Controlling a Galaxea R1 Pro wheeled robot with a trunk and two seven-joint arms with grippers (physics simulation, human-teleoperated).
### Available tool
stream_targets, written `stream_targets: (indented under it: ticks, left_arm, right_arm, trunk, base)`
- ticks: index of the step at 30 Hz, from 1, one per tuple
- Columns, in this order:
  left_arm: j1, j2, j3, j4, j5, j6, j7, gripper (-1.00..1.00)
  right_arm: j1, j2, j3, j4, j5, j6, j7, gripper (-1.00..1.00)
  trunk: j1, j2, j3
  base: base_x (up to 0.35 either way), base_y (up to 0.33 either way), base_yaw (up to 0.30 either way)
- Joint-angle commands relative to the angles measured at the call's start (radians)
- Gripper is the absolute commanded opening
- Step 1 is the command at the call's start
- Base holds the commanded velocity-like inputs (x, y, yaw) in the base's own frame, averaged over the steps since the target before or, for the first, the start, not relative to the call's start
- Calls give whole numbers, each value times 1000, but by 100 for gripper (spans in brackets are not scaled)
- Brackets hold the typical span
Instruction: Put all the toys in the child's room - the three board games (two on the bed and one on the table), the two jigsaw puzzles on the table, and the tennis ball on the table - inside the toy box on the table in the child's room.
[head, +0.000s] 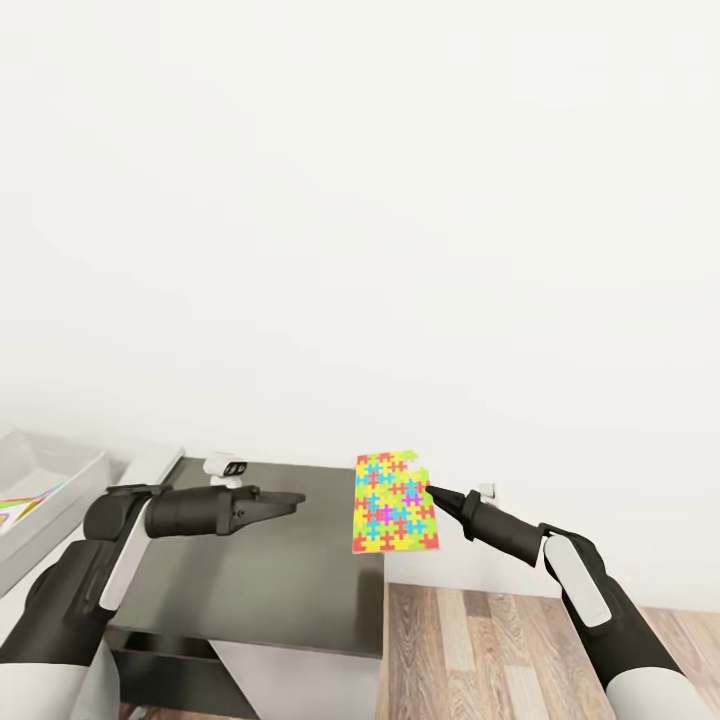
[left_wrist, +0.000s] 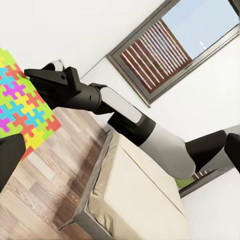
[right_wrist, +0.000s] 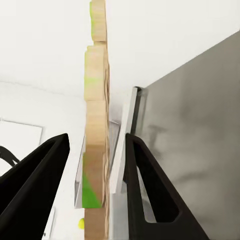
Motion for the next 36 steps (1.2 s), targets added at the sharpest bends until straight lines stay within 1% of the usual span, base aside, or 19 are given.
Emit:
stream_targets:
  ticks: [1, 4, 7, 9, 13, 17, 20, 22, 24, 28, 36]
  left_arm:
    - [-1, 2, -3, 0, 2, 10, -1, 100]
    - [-1, 3, -7, 0, 2, 10, -1, 100]
    - [-2, 3, -8, 0, 2, 10, -1, 100]
    - [-2, 3, -8, 0, 2, 9, -1, 100]
    - [-2, 3, -8, 0, 3, 9, -2, 100]
    - [-2, 4, -8, 0, 4, 9, -4, 100]
    - [-2, 4, -8, 0, 4, 9, -6, 100]
    - [-2, 4, -7, 0, 4, 9, -6, 100]
    - [-2, 5, -6, 0, 4, 9, -7, 100]
    - [-2, 4, -7, 0, 4, 9, -7, 100]
    - [-2, 4, -9, 0, 4, 9, -6, 100]
  right_arm:
    - [-1, 0, -1, 0, 2, 5, 4, -100]
    - [2, 1, -1, 0, 2, 4, 6, -100]
    - [5, 0, -1, 0, 1, -21, 10, -100]
    - [7, 0, -1, 0, 2, -54, 40, -100]
    - [9, 0, -1, 0, 3, -69, 79, -100]
    - [10, 0, -1, 0, 2, -73, 92, -100]
    - [11, -1, -1, 0, 2, -74, 94, -100]
    - [11, -7, -1, 0, 2, -75, 95, -100]
    - [11, -19, -1, 0, 2, -75, 96, -100]
    - [11, -33, 1, 0, 1, -75, 97, -100]
    - [11, -37, 0, 0, 1, -75, 97, -100]
  trunk:
    - [-4, 6, 4]
    - [-15, 27, 18]
    - [-15, 27, 23]
    - [-15, 27, 26]
    - [-15, 27, 33]
    - [-15, 27, 39]
    - [-27, 48, 54]
    - [-34, 62, 63]
    - [-42, 76, 73]
    - [-57, 104, 92]
    - [-88, 160, 130]
  base:
    - [0, 0, 22]
    - [0, 0, 12]
    - [0, 0, 3]
    - [0, 0, 1]
    - [0, 0, 0]
    - [0, 0, 0]
    - [0, 0, 0]
    - [0, 0, 0]
    - [0, 0, 0]
    - [0, 0, 0]
    - [0, 0, 0]
